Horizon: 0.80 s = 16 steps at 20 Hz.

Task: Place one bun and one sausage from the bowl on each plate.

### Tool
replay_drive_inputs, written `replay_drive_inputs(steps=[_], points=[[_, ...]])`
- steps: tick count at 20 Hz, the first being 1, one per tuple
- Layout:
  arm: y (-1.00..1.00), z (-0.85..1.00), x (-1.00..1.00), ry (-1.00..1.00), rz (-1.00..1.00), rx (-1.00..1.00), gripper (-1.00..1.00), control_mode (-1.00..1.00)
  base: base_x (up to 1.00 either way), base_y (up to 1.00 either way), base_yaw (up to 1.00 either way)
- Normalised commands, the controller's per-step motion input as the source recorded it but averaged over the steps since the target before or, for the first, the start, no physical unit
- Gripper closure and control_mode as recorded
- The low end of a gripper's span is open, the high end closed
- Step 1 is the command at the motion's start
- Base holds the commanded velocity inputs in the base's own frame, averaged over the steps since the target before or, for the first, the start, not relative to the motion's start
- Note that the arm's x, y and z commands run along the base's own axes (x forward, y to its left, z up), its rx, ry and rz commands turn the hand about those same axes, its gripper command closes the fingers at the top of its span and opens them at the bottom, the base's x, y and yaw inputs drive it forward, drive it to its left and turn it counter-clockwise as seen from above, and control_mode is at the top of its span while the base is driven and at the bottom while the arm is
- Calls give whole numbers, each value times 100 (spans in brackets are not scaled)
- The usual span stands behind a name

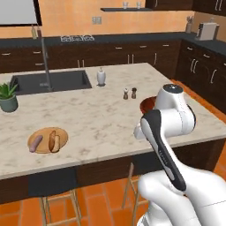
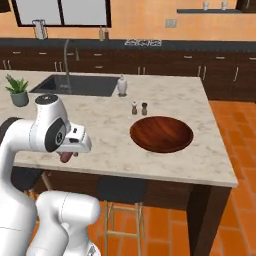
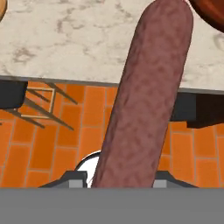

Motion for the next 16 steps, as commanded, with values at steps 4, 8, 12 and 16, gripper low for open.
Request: replay_drive_inputs(steps=[4, 8, 12, 16], points=[[0, 0, 0, 0, 0, 0, 100, 100, 0, 100, 5], [0, 0, 0, 0, 0, 0, 100, 100, 3, 100, 1], [0, 0, 0, 0, 0, 0, 100, 100, 18, 100, 0], [0, 0, 0, 0, 0, 0, 100, 100, 27, 100, 0]])
